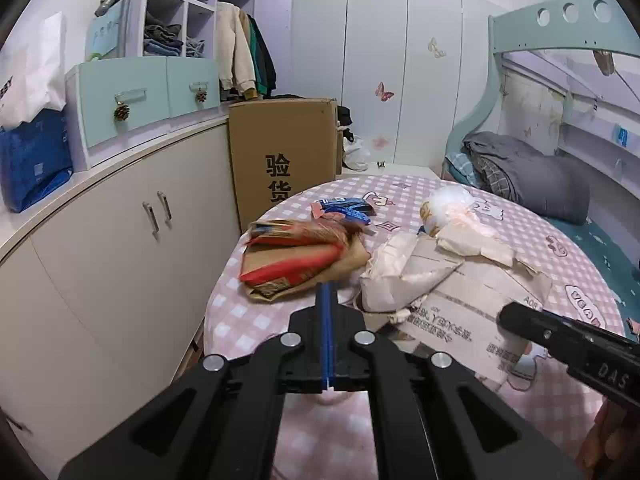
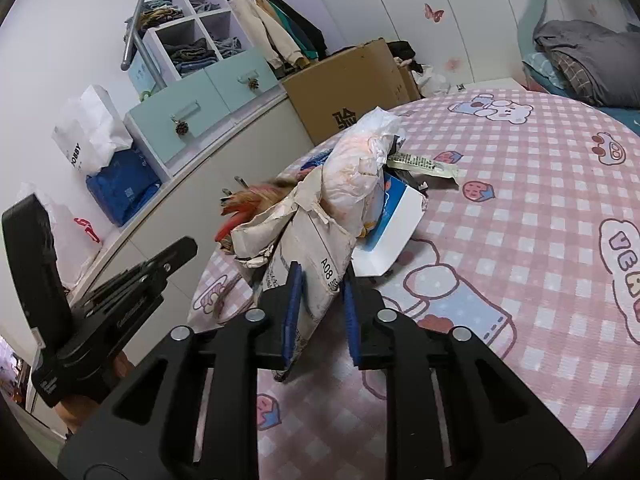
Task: Collect trash
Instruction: 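Grasp the newspaper with the right tool while the left tool grasps a string loop, then carry the newspaper and string loop to the bin and release both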
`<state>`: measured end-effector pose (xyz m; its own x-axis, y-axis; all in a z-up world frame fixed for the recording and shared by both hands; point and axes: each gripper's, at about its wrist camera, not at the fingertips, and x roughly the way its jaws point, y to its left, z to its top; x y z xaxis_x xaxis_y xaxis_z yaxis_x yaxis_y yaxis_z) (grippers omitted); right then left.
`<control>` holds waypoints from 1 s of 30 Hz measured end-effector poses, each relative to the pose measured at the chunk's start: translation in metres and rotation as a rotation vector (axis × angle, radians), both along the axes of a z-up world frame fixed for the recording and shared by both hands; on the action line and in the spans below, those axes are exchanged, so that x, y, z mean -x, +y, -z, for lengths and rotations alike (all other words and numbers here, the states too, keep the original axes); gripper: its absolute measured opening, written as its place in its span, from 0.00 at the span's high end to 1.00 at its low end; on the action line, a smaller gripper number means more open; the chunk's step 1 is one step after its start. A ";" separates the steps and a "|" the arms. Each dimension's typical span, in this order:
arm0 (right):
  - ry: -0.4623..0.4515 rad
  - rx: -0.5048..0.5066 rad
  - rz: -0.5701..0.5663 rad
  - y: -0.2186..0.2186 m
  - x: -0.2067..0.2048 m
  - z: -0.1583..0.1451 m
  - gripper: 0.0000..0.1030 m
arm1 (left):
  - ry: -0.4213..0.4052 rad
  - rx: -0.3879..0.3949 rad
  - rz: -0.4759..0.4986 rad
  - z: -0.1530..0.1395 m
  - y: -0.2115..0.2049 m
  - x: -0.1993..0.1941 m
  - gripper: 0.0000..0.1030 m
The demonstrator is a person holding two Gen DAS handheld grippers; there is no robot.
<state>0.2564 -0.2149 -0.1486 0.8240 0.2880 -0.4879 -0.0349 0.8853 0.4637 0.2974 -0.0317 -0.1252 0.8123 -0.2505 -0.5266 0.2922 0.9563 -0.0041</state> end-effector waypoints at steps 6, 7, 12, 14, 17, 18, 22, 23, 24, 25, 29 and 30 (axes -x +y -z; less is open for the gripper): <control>-0.058 0.011 0.010 -0.004 0.014 -0.010 0.88 | 0.039 -0.017 -0.012 0.009 0.005 0.015 0.57; -0.074 0.020 0.014 -0.004 0.017 -0.013 0.88 | 0.046 -0.034 0.002 0.012 0.004 0.018 0.50; -0.080 0.037 0.012 -0.002 0.019 -0.018 0.89 | 0.101 -0.111 0.063 0.027 -0.008 0.022 0.49; -0.081 0.037 0.012 -0.002 0.019 -0.018 0.89 | 0.132 -0.148 0.094 0.034 -0.017 0.020 0.49; -0.083 0.045 0.009 -0.001 0.019 -0.018 0.89 | 0.180 -0.184 0.088 0.044 -0.023 0.008 0.63; -0.083 0.047 0.008 -0.001 0.019 -0.019 0.89 | 0.175 -0.179 0.086 0.043 -0.023 0.007 0.67; -0.089 0.057 0.002 0.000 0.021 -0.020 0.89 | 0.203 -0.167 0.093 0.044 -0.024 0.000 0.98; -0.092 0.059 -0.002 0.001 0.022 -0.021 0.90 | 0.199 -0.168 0.088 0.044 -0.024 0.001 0.98; -0.100 0.063 -0.008 0.003 0.024 -0.022 0.91 | 0.193 -0.156 0.080 0.044 -0.023 0.002 0.98; -0.107 0.068 -0.013 0.004 0.025 -0.024 0.91 | 0.190 -0.131 0.076 0.042 -0.020 0.004 0.98; -0.128 0.090 -0.033 0.012 0.032 -0.032 0.92 | 0.169 -0.014 0.049 0.029 0.002 0.010 0.98; -0.129 0.096 -0.037 0.015 0.032 -0.034 0.93 | 0.158 0.014 0.043 0.024 0.009 0.014 0.98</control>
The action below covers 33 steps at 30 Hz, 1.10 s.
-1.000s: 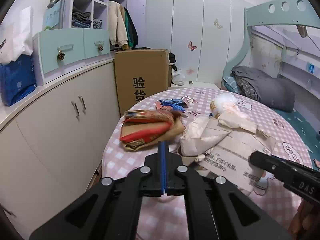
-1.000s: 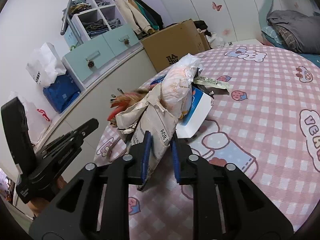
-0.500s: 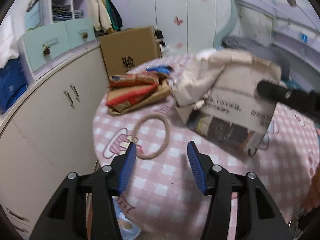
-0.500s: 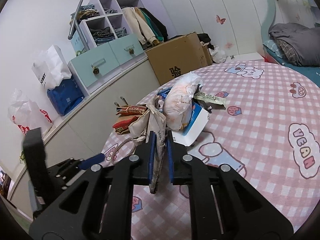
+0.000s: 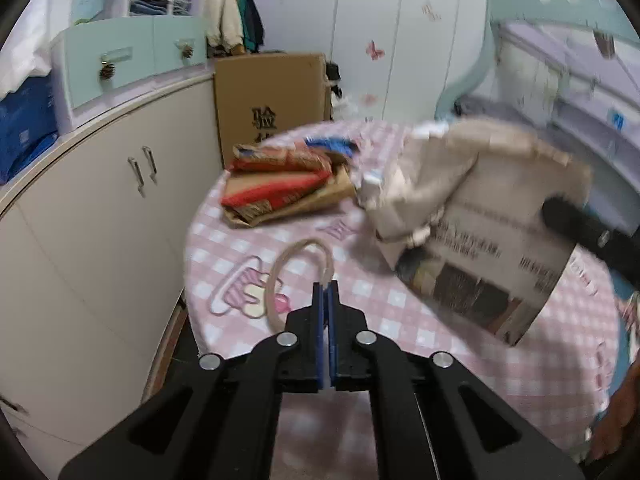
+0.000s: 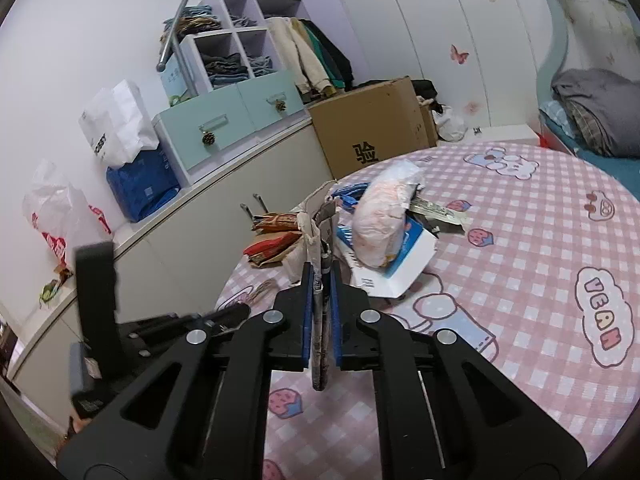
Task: Collect trash
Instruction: 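Carry the newspaper and string loop to the bin and release both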
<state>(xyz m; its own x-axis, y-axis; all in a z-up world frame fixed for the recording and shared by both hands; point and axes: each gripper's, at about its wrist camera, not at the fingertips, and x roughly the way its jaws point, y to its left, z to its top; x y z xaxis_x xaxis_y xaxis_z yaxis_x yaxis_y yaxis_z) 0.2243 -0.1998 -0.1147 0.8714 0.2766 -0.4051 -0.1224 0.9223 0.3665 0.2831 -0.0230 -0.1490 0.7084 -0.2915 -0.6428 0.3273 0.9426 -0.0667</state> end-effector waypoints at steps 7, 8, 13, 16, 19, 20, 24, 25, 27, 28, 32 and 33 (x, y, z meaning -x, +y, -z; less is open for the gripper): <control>-0.054 0.021 -0.063 0.025 0.014 -0.019 0.93 | -0.061 0.111 -0.048 -0.028 0.028 0.030 0.99; -0.057 0.019 -0.072 0.028 0.014 -0.020 0.93 | -0.070 0.129 -0.054 -0.033 0.033 0.035 0.99; -0.065 0.028 -0.142 0.060 0.018 -0.027 0.93 | -0.109 0.187 -0.142 -0.043 0.071 0.060 0.99; -0.065 0.043 -0.197 0.089 0.016 -0.027 0.93 | -0.110 0.221 -0.222 -0.040 0.103 0.070 0.99; -0.052 0.056 -0.254 0.119 0.010 -0.022 0.93 | -0.088 0.246 -0.335 -0.029 0.140 0.077 0.99; -0.045 0.063 -0.275 0.132 0.007 -0.018 0.93 | -0.078 0.260 -0.366 -0.025 0.151 0.078 0.99; -0.011 0.086 -0.352 0.178 -0.007 0.002 0.93 | -0.038 0.315 -0.495 -0.001 0.199 0.080 0.99; -0.001 0.092 -0.366 0.189 -0.011 0.008 0.93 | -0.030 0.320 -0.518 0.003 0.207 0.079 0.99; 0.020 0.099 -0.394 0.206 -0.017 0.020 0.93 | -0.002 0.335 -0.553 0.016 0.225 0.073 0.99; 0.027 0.099 -0.407 0.218 -0.022 0.029 0.93 | 0.015 0.335 -0.581 0.025 0.236 0.071 0.99; 0.044 0.083 -0.447 0.254 -0.042 0.067 0.81 | 0.080 0.338 -0.638 0.059 0.265 0.057 0.98; 0.056 0.086 -0.451 0.259 -0.047 0.074 0.60 | 0.100 0.338 -0.640 0.066 0.270 0.054 0.98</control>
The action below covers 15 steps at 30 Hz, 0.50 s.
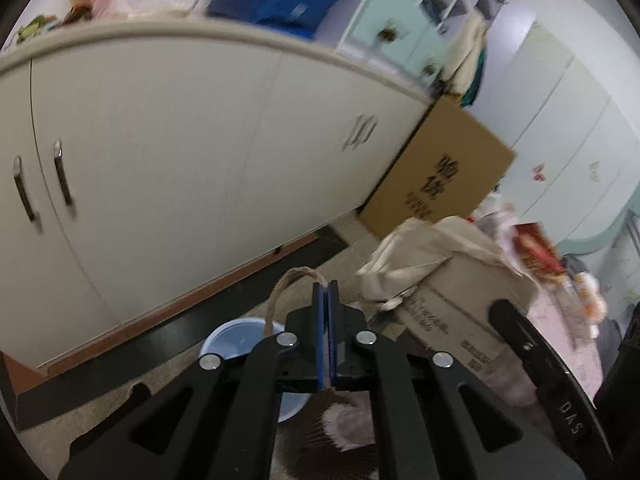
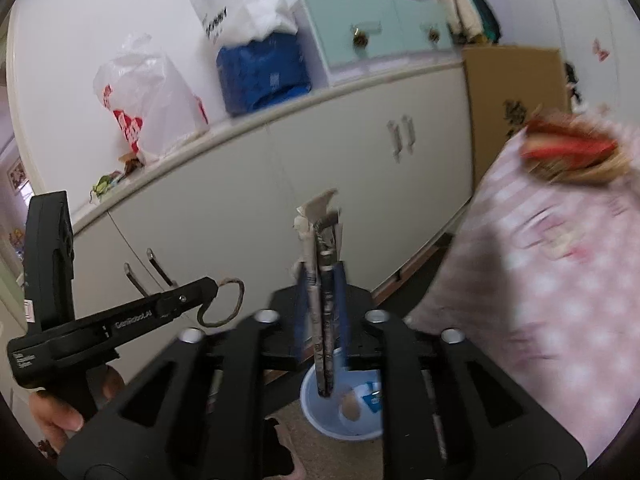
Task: Collect trash
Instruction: 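Carry the newspaper and string loop to the bin and release both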
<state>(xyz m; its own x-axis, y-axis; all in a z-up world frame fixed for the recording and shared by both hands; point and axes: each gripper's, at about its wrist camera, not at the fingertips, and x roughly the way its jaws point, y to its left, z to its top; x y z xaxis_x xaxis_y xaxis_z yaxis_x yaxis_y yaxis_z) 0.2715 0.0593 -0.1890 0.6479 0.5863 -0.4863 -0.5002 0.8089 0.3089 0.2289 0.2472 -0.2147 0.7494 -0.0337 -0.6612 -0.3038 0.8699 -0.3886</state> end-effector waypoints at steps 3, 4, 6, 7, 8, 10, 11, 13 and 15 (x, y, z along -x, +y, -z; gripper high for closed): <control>0.077 0.050 -0.001 0.021 -0.018 0.036 0.37 | 0.054 0.056 0.005 0.026 0.017 -0.010 0.98; 0.108 0.067 -0.009 0.026 -0.022 0.048 0.37 | 0.064 0.055 0.004 0.031 0.019 -0.011 0.98; 0.142 0.075 -0.005 0.031 -0.025 0.060 0.37 | 0.085 0.057 0.006 0.043 0.022 -0.011 0.98; 0.151 0.075 -0.003 0.032 -0.025 0.064 0.37 | 0.099 0.061 0.009 0.049 0.023 -0.014 0.98; 0.153 0.081 -0.002 0.034 -0.025 0.066 0.37 | 0.113 0.064 0.010 0.056 0.024 -0.017 0.98; 0.140 0.109 0.006 0.037 -0.024 0.067 0.37 | 0.133 0.069 0.015 0.067 0.024 -0.021 0.98; 0.134 0.118 0.009 0.037 -0.024 0.067 0.37 | 0.146 0.068 0.016 0.072 0.024 -0.023 0.98; 0.114 0.140 0.012 0.041 -0.024 0.066 0.37 | 0.164 0.073 0.017 0.080 0.024 -0.027 0.98; 0.091 0.171 0.018 0.044 -0.023 0.066 0.37 | 0.188 0.102 0.026 0.091 0.025 -0.033 0.98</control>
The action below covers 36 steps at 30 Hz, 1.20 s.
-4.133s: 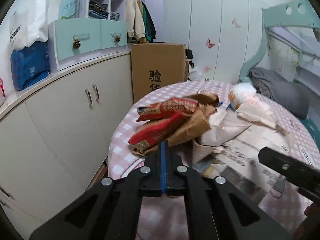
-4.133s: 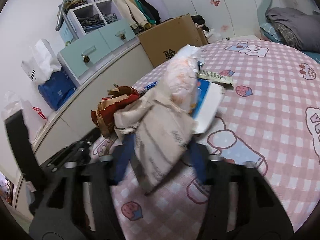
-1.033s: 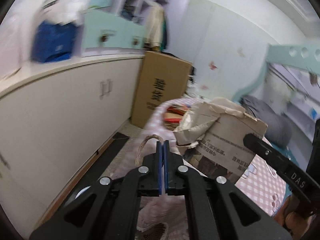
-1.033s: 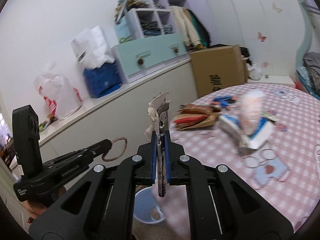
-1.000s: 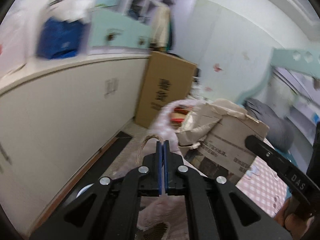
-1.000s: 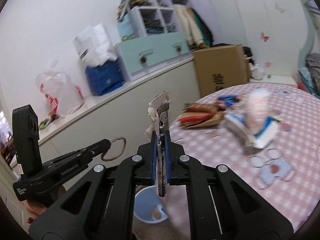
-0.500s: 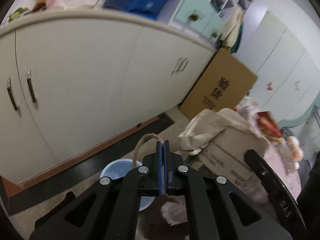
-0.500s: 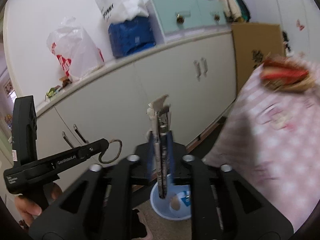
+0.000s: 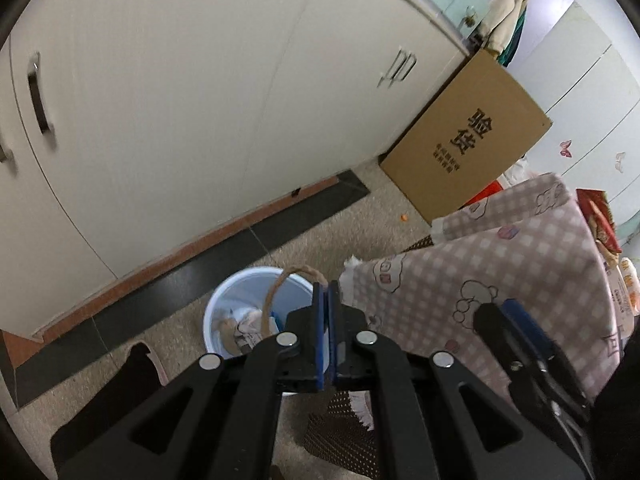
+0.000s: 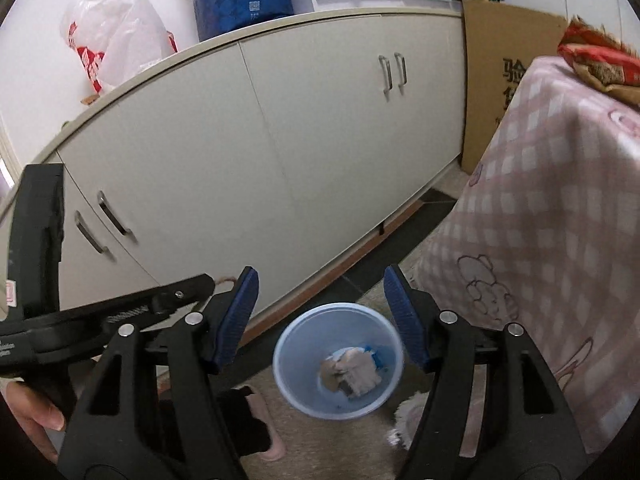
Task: Collect trash
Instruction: 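Carry the newspaper and string loop to the bin and release both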
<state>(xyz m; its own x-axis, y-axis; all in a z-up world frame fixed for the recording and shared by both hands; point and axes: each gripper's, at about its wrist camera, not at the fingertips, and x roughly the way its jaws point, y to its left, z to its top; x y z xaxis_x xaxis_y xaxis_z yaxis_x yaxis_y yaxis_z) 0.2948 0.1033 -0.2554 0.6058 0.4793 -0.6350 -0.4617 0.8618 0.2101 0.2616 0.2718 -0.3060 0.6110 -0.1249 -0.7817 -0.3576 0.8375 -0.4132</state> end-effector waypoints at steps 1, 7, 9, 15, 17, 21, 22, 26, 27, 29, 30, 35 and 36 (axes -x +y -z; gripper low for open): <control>-0.007 0.008 0.001 0.000 0.000 0.000 0.37 | 0.011 0.017 0.001 0.004 0.001 -0.001 0.98; -0.045 0.035 0.012 -0.003 0.003 0.002 0.37 | 0.060 0.102 0.011 0.024 0.001 -0.016 0.98; -0.050 0.034 0.021 -0.006 0.002 0.002 0.37 | 0.058 0.099 0.016 0.024 -0.003 -0.019 0.97; -0.041 0.010 0.037 -0.018 -0.002 0.000 0.37 | 0.074 0.099 0.042 0.024 -0.015 -0.032 0.53; -0.036 0.004 0.038 -0.020 -0.002 -0.001 0.37 | 0.073 0.087 0.039 0.021 -0.017 -0.029 0.51; -0.034 -0.018 0.040 -0.025 0.002 -0.008 0.37 | 0.060 0.081 0.024 0.007 -0.015 -0.020 0.49; -0.037 -0.024 0.040 -0.026 0.004 -0.012 0.37 | 0.053 0.082 0.027 0.003 -0.017 -0.019 0.46; -0.050 -0.041 0.041 -0.033 0.010 -0.024 0.37 | 0.034 0.055 0.042 -0.011 -0.022 -0.019 0.46; -0.052 -0.043 0.041 -0.035 0.011 -0.026 0.37 | 0.032 0.052 0.049 -0.014 -0.023 -0.019 0.46; -0.064 -0.043 0.041 -0.039 0.015 -0.031 0.37 | 0.037 0.048 0.062 -0.016 -0.026 -0.020 0.46; -0.068 -0.043 0.039 -0.040 0.017 -0.034 0.37 | 0.039 0.043 0.063 -0.017 -0.026 -0.021 0.46; -0.077 -0.053 0.033 -0.043 0.017 -0.039 0.37 | 0.056 -0.018 0.068 -0.020 -0.036 -0.026 0.45; -0.078 -0.055 0.033 -0.043 0.016 -0.039 0.37 | 0.053 -0.019 0.068 -0.022 -0.038 -0.025 0.45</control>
<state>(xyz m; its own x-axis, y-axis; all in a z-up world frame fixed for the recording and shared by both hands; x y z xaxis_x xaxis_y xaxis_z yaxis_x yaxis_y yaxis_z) 0.2785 0.0601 -0.2165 0.6682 0.4914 -0.5586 -0.4499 0.8649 0.2227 0.2863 0.2343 -0.2841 0.5593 -0.1501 -0.8153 -0.3202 0.8681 -0.3794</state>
